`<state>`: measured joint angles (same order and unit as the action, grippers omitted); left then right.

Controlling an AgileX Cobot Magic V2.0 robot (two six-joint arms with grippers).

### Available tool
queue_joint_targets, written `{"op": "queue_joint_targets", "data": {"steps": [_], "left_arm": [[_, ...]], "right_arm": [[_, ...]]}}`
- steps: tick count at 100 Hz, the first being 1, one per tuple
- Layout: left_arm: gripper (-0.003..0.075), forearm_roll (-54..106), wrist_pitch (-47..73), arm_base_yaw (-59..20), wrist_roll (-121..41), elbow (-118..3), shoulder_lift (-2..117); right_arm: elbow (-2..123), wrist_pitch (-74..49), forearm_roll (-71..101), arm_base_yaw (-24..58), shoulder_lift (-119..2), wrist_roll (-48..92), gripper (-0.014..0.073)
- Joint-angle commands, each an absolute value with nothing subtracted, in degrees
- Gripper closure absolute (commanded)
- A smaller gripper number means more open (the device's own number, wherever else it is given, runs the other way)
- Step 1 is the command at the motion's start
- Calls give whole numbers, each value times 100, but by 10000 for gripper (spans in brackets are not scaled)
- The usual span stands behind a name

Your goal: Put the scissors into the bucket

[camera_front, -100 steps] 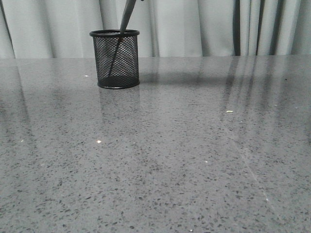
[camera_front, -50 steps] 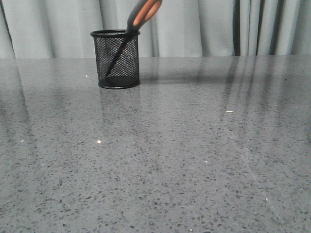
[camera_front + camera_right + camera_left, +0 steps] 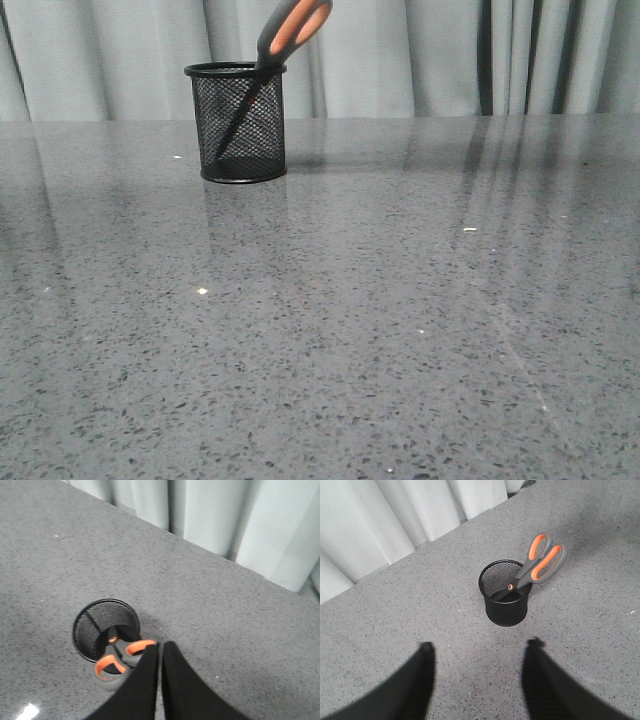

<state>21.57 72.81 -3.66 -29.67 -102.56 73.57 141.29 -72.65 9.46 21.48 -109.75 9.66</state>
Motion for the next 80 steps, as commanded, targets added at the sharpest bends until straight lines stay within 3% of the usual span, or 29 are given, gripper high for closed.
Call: {"op": "queue_joint_targets", "data": {"steps": [1, 5, 28, 51, 65, 80], "left_arm": [[642, 2355, 6895, -353, -2965, -10413, 7233], [743, 2355, 6856, -353, -3001, -10413, 7220], [740, 2217, 6019, -353, -3069, -9883, 6835], [740, 2198, 4326, -273, -3096, -8003, 5867], [740, 2198, 3454, -273, -3096, -6927, 5245], [740, 2198, 2895, -273, -3096, -6130, 4643]], "right_arm": [[14300, -7091, 1099, 2132, -10562, 969, 637], [14300, -7080, 1124, 2132, -10534, 969, 637], [14289, -7020, 1135, 2132, -10192, 969, 637], [13821, -6536, 1135, 2132, -9624, 979, 637], [12555, -5661, 1115, 2132, -8838, 991, 637], [10024, -3871, 980, 2132, -7504, 1001, 638]]}}
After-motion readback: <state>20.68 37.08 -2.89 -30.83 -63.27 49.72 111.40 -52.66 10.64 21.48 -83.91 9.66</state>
